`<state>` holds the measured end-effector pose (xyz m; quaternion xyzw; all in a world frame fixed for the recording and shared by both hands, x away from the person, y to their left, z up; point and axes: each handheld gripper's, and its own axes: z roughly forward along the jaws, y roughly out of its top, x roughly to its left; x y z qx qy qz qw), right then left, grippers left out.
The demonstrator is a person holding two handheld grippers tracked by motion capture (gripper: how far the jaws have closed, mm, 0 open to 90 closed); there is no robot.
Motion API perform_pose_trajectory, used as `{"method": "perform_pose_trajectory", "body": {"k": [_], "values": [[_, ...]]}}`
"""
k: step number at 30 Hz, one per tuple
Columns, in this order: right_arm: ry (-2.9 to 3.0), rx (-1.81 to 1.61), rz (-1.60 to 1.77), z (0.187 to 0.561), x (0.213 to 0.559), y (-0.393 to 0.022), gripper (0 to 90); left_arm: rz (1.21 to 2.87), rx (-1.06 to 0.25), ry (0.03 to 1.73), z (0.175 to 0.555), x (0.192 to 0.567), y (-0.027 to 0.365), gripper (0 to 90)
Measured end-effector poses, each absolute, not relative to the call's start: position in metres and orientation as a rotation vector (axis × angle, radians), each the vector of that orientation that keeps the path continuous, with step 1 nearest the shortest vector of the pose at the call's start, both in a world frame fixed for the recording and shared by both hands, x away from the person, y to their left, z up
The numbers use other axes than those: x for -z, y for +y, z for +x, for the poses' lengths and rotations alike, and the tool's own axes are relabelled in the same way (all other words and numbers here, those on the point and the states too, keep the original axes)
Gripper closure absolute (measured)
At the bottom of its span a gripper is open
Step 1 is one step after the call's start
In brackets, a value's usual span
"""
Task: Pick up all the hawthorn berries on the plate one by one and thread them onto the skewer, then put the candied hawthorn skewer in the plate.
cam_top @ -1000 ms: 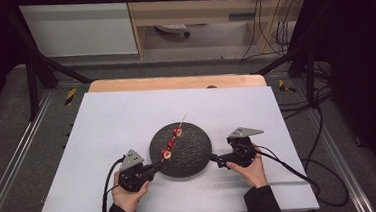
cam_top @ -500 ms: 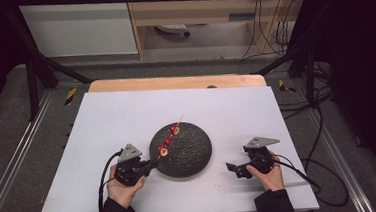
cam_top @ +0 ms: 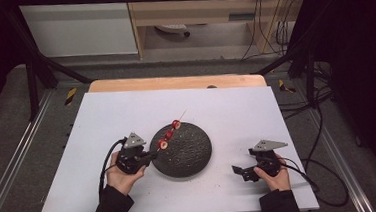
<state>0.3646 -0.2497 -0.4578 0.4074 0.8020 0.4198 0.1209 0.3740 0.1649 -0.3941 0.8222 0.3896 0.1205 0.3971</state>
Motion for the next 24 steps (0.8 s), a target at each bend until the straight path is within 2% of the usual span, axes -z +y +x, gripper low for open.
{"method": "perform_pose_trajectory", "body": {"k": [24], "values": [[2.329, -1.25, 1.201, 0.363, 0.456, -0.255, 0.7, 2.206, -0.291, 1.088, 0.399, 0.411, 0.14, 88.3]]}}
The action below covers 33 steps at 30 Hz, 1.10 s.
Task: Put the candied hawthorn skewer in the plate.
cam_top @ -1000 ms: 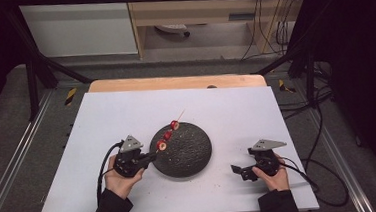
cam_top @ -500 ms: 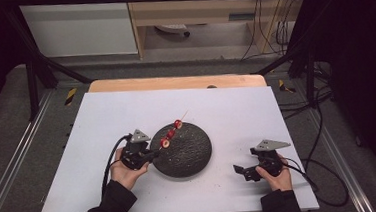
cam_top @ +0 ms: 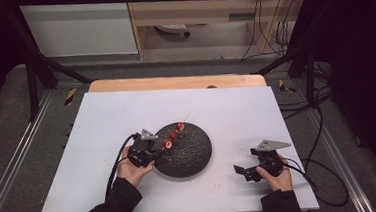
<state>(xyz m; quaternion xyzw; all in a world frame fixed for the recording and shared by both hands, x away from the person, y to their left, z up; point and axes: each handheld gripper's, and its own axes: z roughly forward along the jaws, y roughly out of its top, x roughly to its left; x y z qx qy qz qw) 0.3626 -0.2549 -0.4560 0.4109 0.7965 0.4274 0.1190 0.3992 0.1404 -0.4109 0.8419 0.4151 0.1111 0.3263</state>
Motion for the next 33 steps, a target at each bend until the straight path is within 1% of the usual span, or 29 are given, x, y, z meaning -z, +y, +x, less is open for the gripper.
{"method": "perform_pose_trajectory", "body": {"k": [7, 13, 24, 31, 33], "values": [[2.334, -1.247, 1.207, 0.362, 0.457, -0.254, 0.7, 2.24, -0.297, 1.114, 0.4, 0.417, 0.135, 88.3], [2.336, -1.244, 1.205, 0.362, 0.457, -0.254, 0.7, 2.274, -0.273, 1.126, 0.401, 0.422, 0.129, 88.2], [2.335, -1.248, 1.206, 0.362, 0.457, -0.254, 0.9, 2.276, -0.296, 1.122, 0.4, 0.424, 0.125, 87.5], [2.336, -1.246, 1.21, 0.362, 0.457, -0.253, 0.9, 2.262, -0.304, 1.071, 0.397, 0.42, 0.13, 81.7], [2.334, -1.248, 1.207, 0.362, 0.457, -0.254, 0.9, 2.251, -0.301, 1.052, 0.396, 0.418, 0.133, 78.7]]}}
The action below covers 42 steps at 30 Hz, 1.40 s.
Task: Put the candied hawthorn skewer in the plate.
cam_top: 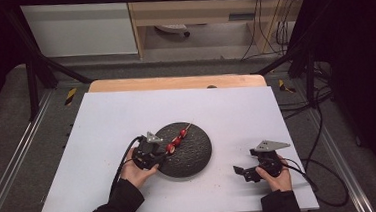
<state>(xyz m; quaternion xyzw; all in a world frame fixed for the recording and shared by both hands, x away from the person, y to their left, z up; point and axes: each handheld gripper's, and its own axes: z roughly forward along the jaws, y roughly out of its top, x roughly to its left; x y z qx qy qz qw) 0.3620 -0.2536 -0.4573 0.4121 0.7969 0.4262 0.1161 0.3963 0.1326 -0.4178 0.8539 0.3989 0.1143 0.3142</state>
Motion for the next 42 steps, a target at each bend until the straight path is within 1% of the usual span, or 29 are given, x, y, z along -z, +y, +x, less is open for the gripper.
{"method": "perform_pose_trajectory", "body": {"k": [4, 9, 13, 20, 29, 34, 42], "values": [[2.334, -1.247, 1.209, 0.362, 0.457, -0.254, 0.9, 2.237, -0.301, 1.017, 0.394, 0.414, 0.138, 69.2], [2.332, -1.248, 1.216, 0.362, 0.457, -0.254, 0.9, 2.202, -0.296, 0.963, 0.389, 0.408, 0.149, 50.5], [2.333, -1.251, 1.218, 0.361, 0.456, -0.254, 0.8, 2.189, -0.294, 0.918, 0.384, 0.405, 0.159, 37.9], [2.329, -1.262, 1.22, 0.361, 0.456, -0.254, 0.8, 2.167, -0.279, 0.89, 0.377, 0.402, 0.186, 22.6], [2.333, -1.255, 1.212, 0.361, 0.457, -0.254, 0.6, 2.126, -0.31, 0.928, 0.367, 0.411, 0.227, 13.9], [2.333, -1.254, 1.21, 0.362, 0.457, -0.254, 0.6, 2.101, -0.355, 0.967, 0.361, 0.423, 0.245, 13.6], [2.342, -1.244, 1.214, 0.361, 0.457, -0.253, 0.6, 2.055, -0.359, 1.0, 0.351, 0.441, 0.268, 13.5]]}}
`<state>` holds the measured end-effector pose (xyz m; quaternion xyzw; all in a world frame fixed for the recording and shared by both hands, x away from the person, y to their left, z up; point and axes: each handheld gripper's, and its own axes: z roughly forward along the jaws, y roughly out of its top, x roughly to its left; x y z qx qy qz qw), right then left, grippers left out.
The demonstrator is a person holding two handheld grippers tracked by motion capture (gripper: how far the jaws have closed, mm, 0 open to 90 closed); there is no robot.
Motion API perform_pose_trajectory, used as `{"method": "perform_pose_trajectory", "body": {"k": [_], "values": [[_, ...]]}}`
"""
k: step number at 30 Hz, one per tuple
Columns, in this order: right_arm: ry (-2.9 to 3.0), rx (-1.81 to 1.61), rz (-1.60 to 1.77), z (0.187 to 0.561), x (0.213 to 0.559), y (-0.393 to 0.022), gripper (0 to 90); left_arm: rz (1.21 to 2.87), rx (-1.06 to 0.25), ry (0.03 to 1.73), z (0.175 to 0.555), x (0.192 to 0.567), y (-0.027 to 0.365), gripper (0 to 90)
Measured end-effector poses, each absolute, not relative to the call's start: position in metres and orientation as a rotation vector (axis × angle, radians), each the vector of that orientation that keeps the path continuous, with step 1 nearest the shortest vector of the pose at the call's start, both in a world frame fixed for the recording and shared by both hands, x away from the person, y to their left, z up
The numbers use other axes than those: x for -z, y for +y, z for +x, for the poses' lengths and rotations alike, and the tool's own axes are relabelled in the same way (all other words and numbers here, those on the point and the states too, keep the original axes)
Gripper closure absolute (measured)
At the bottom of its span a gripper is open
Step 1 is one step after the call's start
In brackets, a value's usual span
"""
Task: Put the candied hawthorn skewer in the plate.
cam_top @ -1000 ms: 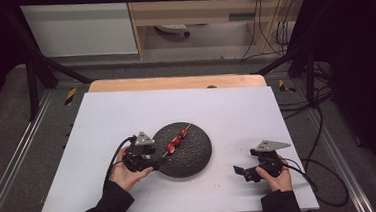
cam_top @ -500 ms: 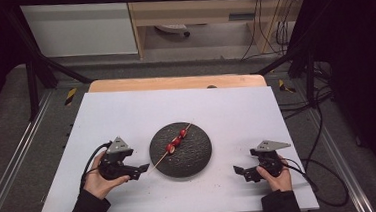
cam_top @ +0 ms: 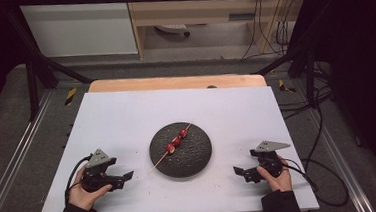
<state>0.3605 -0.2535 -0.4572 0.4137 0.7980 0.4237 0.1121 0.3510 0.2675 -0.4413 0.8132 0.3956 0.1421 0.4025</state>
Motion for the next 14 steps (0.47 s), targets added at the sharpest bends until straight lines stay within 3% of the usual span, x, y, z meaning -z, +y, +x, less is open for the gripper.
{"method": "perform_pose_trajectory", "body": {"k": [14], "values": [[2.355, -1.24, 1.214, 0.3597, 0.4583, -0.2524, 0.6, 2.07, -0.388, 0.986, 0.3459, 0.4478, 0.2774, 13.3]]}}
